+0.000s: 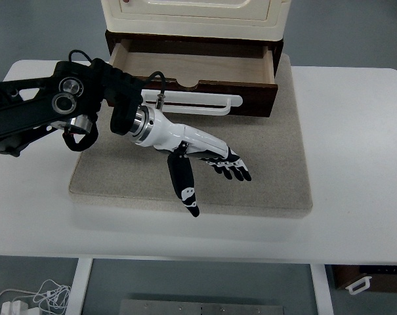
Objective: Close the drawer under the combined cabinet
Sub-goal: 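Swing the left hand in over the pad toward the open brown drawer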
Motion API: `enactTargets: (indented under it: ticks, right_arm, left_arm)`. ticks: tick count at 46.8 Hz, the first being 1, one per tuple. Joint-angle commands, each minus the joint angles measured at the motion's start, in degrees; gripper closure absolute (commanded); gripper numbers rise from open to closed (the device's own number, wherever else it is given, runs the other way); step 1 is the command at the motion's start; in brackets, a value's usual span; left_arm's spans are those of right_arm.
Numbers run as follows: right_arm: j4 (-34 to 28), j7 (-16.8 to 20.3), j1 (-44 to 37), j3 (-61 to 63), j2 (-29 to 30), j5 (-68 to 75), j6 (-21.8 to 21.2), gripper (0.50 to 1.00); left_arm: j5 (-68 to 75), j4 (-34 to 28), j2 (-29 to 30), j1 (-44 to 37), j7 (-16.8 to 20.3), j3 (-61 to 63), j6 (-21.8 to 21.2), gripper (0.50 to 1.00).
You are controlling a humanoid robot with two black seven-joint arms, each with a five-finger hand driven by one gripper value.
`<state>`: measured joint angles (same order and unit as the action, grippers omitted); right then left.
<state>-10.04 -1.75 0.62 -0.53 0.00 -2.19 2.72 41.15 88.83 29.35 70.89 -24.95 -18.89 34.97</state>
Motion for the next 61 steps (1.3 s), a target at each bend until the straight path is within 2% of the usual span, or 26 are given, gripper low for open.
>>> enactTargets:
  ticks: [1,14,22,31,61]
  right_arm:
    - [0.02,-0.01,0.0,0.0,0.0,-0.01,0.0,0.548]
    - [0.02,-0.01,0.0,0.0,0.0,-0.01,0.09,0.548]
    - [-0.06,-0.01,0.0,0.0,0.0,-0.01,0.0,0.548]
    - [0.02,-0.01,0.0,0.0,0.0,-0.01,0.0,0.548]
    - [0.02,-0.01,0.0,0.0,0.0,-0.01,0.0,0.548]
  left_arm:
    - [-0.02,-2.86,-1.39,0.22,-2.82,0.0,0.03,0.501]
    - [0.07,-8.14,-2.8,1.71,-8.18,0.09,0.03,0.501]
    - [-0.11,-13.23,-6.05,1.54,-9.33,0.0,0.03,0.501]
    - [-0.11,-17.1,-7.19,2.06,-9.5,-0.09,0.03,0.501]
    - [-0.02,-22.03,-9.13,4.61,-9.77,0.0,0.03,0.501]
